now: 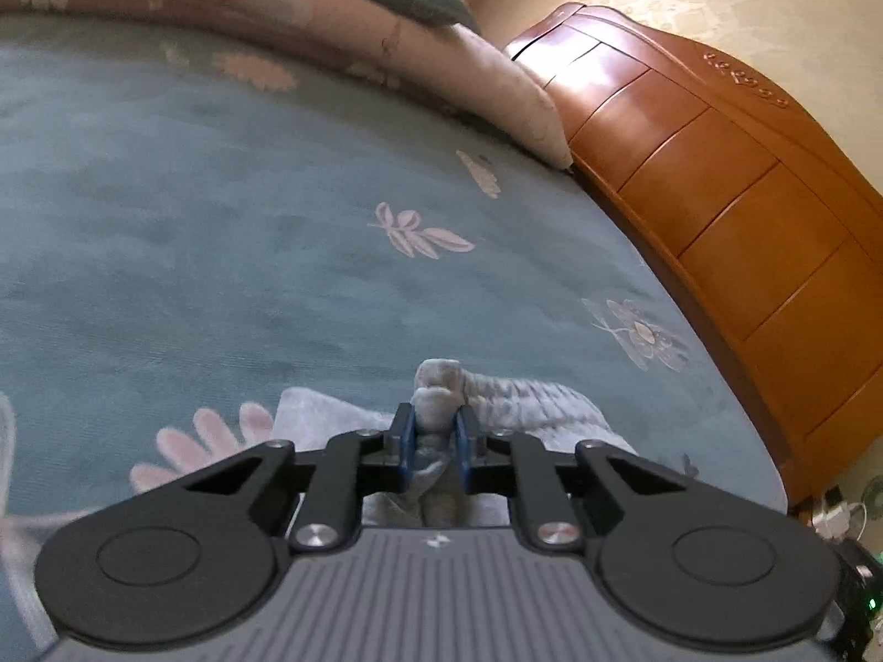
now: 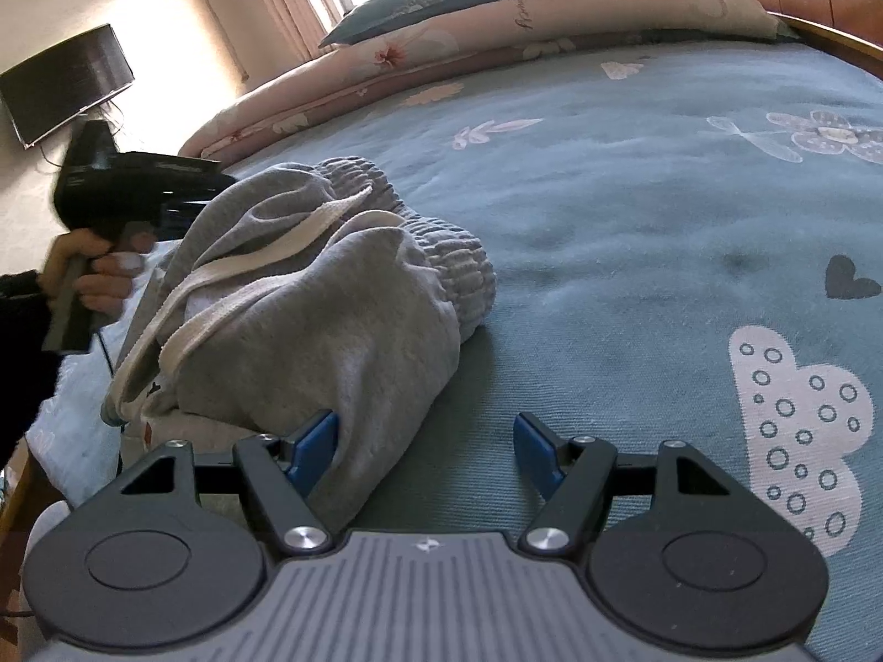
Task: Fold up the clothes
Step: 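Lift the waistband with the left gripper while the right gripper approaches it, then grasp the waistband beside the left gripper with the right gripper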
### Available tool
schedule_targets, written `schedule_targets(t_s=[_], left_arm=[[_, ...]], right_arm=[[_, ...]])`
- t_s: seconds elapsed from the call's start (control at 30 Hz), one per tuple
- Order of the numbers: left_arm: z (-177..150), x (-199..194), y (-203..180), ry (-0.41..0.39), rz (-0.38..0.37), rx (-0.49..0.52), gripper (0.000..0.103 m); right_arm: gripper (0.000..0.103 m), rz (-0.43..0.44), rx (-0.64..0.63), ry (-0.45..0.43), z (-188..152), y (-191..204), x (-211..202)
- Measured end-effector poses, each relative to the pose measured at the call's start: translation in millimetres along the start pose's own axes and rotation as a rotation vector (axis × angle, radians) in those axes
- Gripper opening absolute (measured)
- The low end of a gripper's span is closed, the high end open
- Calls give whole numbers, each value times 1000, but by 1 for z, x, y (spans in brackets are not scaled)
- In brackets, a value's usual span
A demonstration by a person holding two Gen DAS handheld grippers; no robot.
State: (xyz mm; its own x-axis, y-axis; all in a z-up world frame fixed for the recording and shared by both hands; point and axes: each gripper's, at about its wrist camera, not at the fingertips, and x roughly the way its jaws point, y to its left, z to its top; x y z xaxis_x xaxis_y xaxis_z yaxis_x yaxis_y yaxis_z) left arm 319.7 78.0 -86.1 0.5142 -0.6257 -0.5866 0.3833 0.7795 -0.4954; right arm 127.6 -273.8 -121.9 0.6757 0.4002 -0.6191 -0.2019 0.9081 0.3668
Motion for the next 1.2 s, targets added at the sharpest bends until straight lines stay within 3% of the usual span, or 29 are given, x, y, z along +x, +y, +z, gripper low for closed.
schedule_targets(t_s=[0.2, 0.27, 0.33, 0.4, 0.53, 0.83, 0.93, 1.1, 1.2], left_arm=[[-18, -40, -24, -46, -15, 77, 12], [-23, -46, -32, -51, -8, 104, 12], [-26, -48, -38, -55, -1, 126, 12], [-30, -50, -44, -61, 10, 153, 12], [-40, -59, -62, -84, 16, 216, 11], [-78, -98, -106, -110, 43, 409, 11], [-90, -107, -114, -105, 55, 451, 11], [-102, -122, -119, -95, 72, 487, 11], [-107, -133, -118, -84, 73, 491, 11]], right_arm=[[84, 5, -54, -3, -6, 5, 5], [97, 15, -86, -9, -10, 7, 6], [103, 0, -109, 2, -10, 11, 8], [103, -18, -131, 15, -10, 16, 10], [91, -41, -106, 34, -2, 17, 3], [78, 39, -101, -97, 34, 5, -47], [77, 82, -214, -112, 60, 23, -50], [77, 162, -602, -105, 105, 75, -41], [77, 226, -793, -46, 122, 105, -28]])
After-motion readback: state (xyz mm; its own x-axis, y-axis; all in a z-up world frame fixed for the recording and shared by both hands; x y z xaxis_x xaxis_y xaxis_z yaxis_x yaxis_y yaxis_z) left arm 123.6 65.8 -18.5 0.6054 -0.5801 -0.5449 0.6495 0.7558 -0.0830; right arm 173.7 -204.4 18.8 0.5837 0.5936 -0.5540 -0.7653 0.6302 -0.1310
